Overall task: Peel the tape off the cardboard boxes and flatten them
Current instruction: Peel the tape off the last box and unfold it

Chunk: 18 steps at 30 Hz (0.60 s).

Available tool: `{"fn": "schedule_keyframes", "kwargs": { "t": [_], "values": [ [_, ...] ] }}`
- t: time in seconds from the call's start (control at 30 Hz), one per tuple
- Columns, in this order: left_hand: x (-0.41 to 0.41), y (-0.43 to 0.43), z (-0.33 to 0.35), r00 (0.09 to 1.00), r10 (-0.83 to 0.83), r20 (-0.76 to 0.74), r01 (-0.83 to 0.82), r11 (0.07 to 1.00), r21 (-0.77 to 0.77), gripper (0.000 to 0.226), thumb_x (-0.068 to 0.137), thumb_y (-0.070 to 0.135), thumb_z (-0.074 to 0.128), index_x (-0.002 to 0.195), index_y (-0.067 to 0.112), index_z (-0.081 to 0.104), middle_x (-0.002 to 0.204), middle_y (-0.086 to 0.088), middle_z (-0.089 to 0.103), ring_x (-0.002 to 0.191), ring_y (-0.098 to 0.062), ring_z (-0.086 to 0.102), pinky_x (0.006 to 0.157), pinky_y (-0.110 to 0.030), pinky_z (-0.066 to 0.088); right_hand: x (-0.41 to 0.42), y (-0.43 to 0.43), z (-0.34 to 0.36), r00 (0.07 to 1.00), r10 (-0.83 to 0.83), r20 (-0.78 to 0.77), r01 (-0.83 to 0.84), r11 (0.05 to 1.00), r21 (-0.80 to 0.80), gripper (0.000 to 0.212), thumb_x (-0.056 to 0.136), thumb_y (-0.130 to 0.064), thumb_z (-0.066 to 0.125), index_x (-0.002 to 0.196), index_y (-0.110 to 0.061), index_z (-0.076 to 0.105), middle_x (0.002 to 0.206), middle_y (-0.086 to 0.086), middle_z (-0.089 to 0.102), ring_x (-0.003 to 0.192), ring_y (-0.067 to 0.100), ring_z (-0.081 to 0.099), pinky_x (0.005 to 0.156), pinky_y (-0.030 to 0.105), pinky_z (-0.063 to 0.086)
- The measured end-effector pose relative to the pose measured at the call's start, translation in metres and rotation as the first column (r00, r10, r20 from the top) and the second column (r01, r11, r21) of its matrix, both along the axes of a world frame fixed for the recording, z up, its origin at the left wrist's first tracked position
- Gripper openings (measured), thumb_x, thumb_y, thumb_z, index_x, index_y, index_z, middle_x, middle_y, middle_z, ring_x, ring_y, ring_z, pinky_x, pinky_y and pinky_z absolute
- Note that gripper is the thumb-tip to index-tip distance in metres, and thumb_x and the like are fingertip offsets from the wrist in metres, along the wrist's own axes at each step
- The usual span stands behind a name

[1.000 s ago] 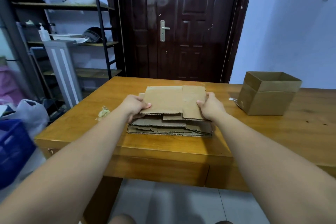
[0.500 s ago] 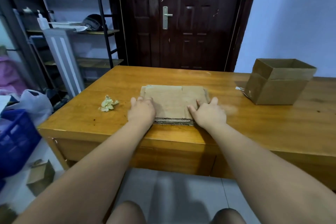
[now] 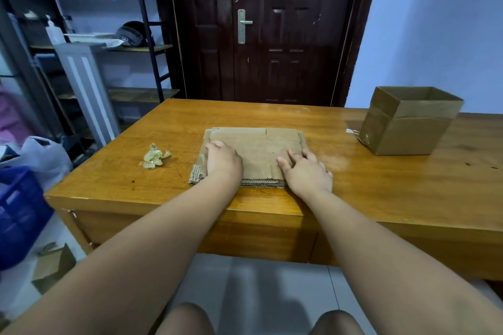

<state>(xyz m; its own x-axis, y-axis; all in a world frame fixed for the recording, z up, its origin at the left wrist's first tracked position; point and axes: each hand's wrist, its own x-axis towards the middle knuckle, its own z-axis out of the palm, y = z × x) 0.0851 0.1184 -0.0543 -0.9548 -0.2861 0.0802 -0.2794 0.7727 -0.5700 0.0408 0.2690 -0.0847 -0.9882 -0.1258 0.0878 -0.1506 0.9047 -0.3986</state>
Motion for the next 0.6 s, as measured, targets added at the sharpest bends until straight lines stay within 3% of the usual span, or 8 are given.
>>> {"fn": "schedule_keyframes", "kwargs": {
  "t": [0.03,0.1,0.17,0.23,0.27,0.37,0.5,0.6],
  "values": [
    [-0.002,0.001,0.002,1.0,-0.024,0.001,0.024,0.999,0.034,0.037,0.099,0.014,0.035,0.13,0.006,0.053,0.133,-0.017,0.052,0.124,-0.035,0.044,0.1,-0.04,0.039,0.0,0.0,0.0,1.0,-0.001,0.0,0.001,1.0,0.0,0.06,0.095,-0.063,0.025,0.148,-0.035,0.032,0.16,-0.001,0.02,0.141,0.032,0.027,0.112,0.049,0.023],
    [-0.012,0.0,0.007,0.992,-0.097,-0.079,0.114,0.962,0.25,0.036,0.096,0.008,0.037,0.127,0.008,0.055,0.13,-0.014,0.054,0.121,-0.033,0.048,0.096,-0.038,0.041,0.001,0.0,-0.001,1.0,-0.004,-0.009,0.004,1.0,-0.008,0.06,0.095,-0.063,0.027,0.148,-0.035,0.033,0.159,-0.001,0.021,0.14,0.032,0.029,0.111,0.048,0.023],
    [-0.021,0.003,0.005,0.961,-0.185,-0.206,0.27,0.79,0.551,0.034,0.097,0.017,0.041,0.127,0.009,0.054,0.129,-0.013,0.055,0.118,-0.031,0.052,0.095,-0.036,0.043,0.0,0.0,-0.001,1.0,-0.013,-0.02,0.013,1.0,-0.022,0.06,0.094,-0.063,0.029,0.147,-0.034,0.036,0.157,-0.001,0.025,0.138,0.032,0.031,0.11,0.047,0.025],
    [-0.023,0.012,-0.003,0.938,-0.235,-0.253,0.345,0.615,0.709,0.045,0.1,0.04,0.039,0.135,0.014,0.049,0.138,-0.011,0.051,0.126,-0.029,0.047,0.103,-0.036,0.037,-0.002,0.001,0.0,0.999,-0.022,-0.023,0.021,0.999,-0.031,0.06,0.093,-0.063,0.033,0.145,-0.035,0.038,0.155,0.0,0.029,0.136,0.032,0.034,0.108,0.046,0.026],
    [-0.023,0.017,-0.009,0.939,-0.234,-0.252,0.343,0.596,0.726,0.053,0.099,0.049,0.033,0.141,0.019,0.043,0.147,-0.007,0.042,0.134,-0.026,0.039,0.109,-0.038,0.03,-0.003,0.002,0.001,1.0,-0.022,-0.018,0.021,0.999,-0.03,0.06,0.093,-0.063,0.034,0.145,-0.035,0.039,0.154,0.0,0.03,0.135,0.032,0.035,0.107,0.046,0.027],
    [-0.024,0.019,-0.024,0.952,-0.189,-0.241,0.304,0.68,0.667,0.059,0.097,0.059,0.018,0.149,0.031,0.026,0.159,0.005,0.017,0.146,-0.019,0.015,0.117,-0.042,0.01,-0.008,0.005,0.004,1.0,0.006,0.018,-0.006,0.999,-0.037,0.057,0.093,-0.061,0.038,0.143,-0.035,0.043,0.151,0.001,0.034,0.133,0.032,0.037,0.106,0.047,0.029],
    [-0.028,0.016,-0.025,0.953,-0.195,-0.234,0.303,0.688,0.659,0.054,0.098,0.056,0.02,0.149,0.036,0.024,0.159,0.007,0.016,0.146,-0.018,0.015,0.117,-0.041,0.008,-0.023,0.019,0.017,0.999,0.003,0.043,0.008,0.964,-0.265,0.041,0.094,-0.049,0.048,0.126,-0.028,0.062,0.135,0.004,0.056,0.121,0.028,0.053,0.1,0.041,0.044],
    [-0.028,0.016,-0.029,0.947,-0.187,-0.261,0.315,0.704,0.636,0.054,0.098,0.056,0.022,0.148,0.037,0.027,0.158,0.008,0.02,0.145,-0.018,0.018,0.117,-0.04,0.011,-0.035,0.046,0.026,0.982,-0.093,-0.163,0.062,0.98,-0.19,0.039,0.095,-0.035,0.049,0.133,-0.024,0.054,0.141,0.008,0.044,0.129,0.028,0.041,0.103,0.042,0.039]
  ]
}}
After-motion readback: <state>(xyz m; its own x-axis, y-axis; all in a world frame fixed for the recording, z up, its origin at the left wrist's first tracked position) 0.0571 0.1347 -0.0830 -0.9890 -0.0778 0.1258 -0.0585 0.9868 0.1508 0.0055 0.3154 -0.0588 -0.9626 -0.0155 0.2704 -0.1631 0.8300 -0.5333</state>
